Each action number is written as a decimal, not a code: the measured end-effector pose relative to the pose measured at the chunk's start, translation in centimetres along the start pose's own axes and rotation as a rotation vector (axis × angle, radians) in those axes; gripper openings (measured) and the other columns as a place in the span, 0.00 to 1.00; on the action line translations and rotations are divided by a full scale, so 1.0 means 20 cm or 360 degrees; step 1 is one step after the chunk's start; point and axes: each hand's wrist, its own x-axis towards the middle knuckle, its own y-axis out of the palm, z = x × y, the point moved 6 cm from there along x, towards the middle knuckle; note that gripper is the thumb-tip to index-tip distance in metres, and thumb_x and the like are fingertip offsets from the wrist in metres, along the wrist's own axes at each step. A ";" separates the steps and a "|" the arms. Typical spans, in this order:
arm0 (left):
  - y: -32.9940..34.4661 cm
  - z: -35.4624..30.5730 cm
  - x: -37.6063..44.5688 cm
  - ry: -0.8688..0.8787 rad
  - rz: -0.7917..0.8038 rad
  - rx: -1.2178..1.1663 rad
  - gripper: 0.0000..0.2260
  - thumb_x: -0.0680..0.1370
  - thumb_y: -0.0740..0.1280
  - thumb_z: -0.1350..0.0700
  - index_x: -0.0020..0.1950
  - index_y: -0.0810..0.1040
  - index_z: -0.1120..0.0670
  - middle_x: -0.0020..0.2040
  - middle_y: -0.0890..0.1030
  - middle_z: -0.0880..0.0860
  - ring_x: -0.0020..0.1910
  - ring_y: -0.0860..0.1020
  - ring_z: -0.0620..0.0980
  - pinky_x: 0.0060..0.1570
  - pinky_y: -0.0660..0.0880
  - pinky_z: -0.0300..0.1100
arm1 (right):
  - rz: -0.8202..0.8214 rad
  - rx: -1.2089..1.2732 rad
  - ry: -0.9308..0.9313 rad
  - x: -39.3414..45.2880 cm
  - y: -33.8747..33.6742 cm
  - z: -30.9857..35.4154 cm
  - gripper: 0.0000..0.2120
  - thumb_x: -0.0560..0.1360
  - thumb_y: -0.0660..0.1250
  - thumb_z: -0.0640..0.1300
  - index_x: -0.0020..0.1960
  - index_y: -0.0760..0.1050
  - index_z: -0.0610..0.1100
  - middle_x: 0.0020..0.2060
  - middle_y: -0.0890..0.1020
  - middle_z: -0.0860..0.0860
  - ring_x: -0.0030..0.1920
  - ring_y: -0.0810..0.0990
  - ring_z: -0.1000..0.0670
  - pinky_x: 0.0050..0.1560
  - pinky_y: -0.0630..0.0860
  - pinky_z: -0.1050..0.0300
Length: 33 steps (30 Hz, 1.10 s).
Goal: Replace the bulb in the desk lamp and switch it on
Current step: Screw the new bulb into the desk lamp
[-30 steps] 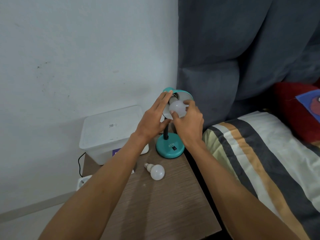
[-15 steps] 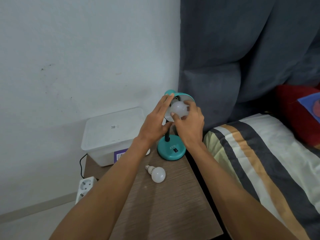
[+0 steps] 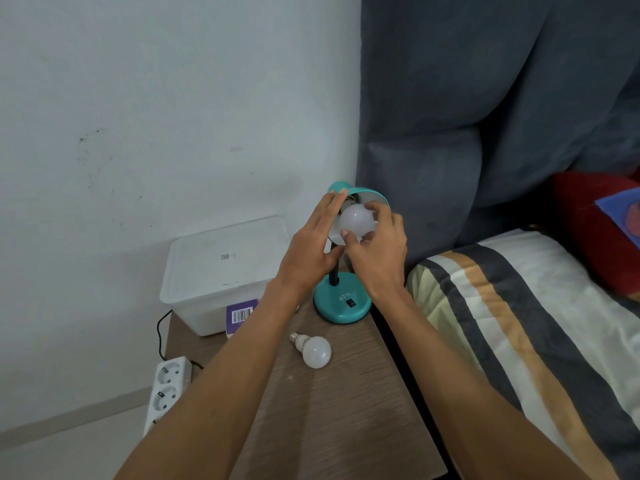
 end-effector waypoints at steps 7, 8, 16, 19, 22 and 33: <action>-0.01 -0.01 0.01 0.0009 0.0014 0.0018 0.39 0.77 0.74 0.62 0.83 0.58 0.52 0.83 0.62 0.52 0.82 0.61 0.50 0.73 0.59 0.26 | -0.0116 -0.0074 0.0286 0.01 -0.05 -0.05 0.26 0.74 0.68 0.64 0.62 0.73 0.46 0.51 0.82 0.47 0.50 0.82 0.47 0.46 0.72 0.58; -0.01 -0.01 0.01 0.0008 0.0019 0.0012 0.39 0.77 0.74 0.62 0.83 0.58 0.51 0.83 0.62 0.52 0.81 0.61 0.49 0.73 0.59 0.26 | -0.0157 -0.0041 0.0230 0.01 -0.05 -0.03 0.24 0.75 0.69 0.62 0.64 0.72 0.48 0.54 0.80 0.48 0.50 0.81 0.48 0.48 0.73 0.58; 0.00 -0.01 0.00 -0.0006 0.0007 0.0009 0.38 0.78 0.73 0.61 0.83 0.58 0.52 0.83 0.62 0.53 0.81 0.63 0.51 0.74 0.60 0.28 | -0.0039 -0.0036 -0.0070 0.00 -0.01 0.01 0.23 0.71 0.75 0.48 0.63 0.71 0.51 0.58 0.74 0.49 0.50 0.81 0.47 0.51 0.81 0.52; -0.01 -0.01 0.00 0.0000 0.0014 0.0026 0.39 0.77 0.74 0.62 0.83 0.58 0.52 0.83 0.62 0.53 0.81 0.63 0.50 0.73 0.63 0.30 | -0.0067 -0.0033 0.0118 0.01 -0.02 -0.01 0.21 0.74 0.71 0.56 0.61 0.71 0.50 0.51 0.81 0.49 0.47 0.83 0.47 0.50 0.81 0.49; -0.01 -0.01 0.00 0.0013 0.0010 0.0028 0.40 0.77 0.75 0.61 0.83 0.58 0.52 0.82 0.62 0.53 0.80 0.63 0.51 0.70 0.60 0.24 | -0.0103 -0.0116 0.0215 0.02 -0.03 -0.02 0.21 0.76 0.65 0.63 0.60 0.71 0.50 0.47 0.82 0.49 0.47 0.83 0.47 0.49 0.81 0.50; 0.01 0.00 0.00 -0.0001 0.0017 0.0010 0.38 0.77 0.74 0.62 0.83 0.58 0.52 0.82 0.62 0.53 0.80 0.64 0.50 0.72 0.61 0.27 | 0.0003 -0.0148 -0.0059 0.00 -0.01 0.03 0.24 0.72 0.74 0.48 0.66 0.71 0.49 0.61 0.73 0.47 0.53 0.79 0.46 0.52 0.77 0.54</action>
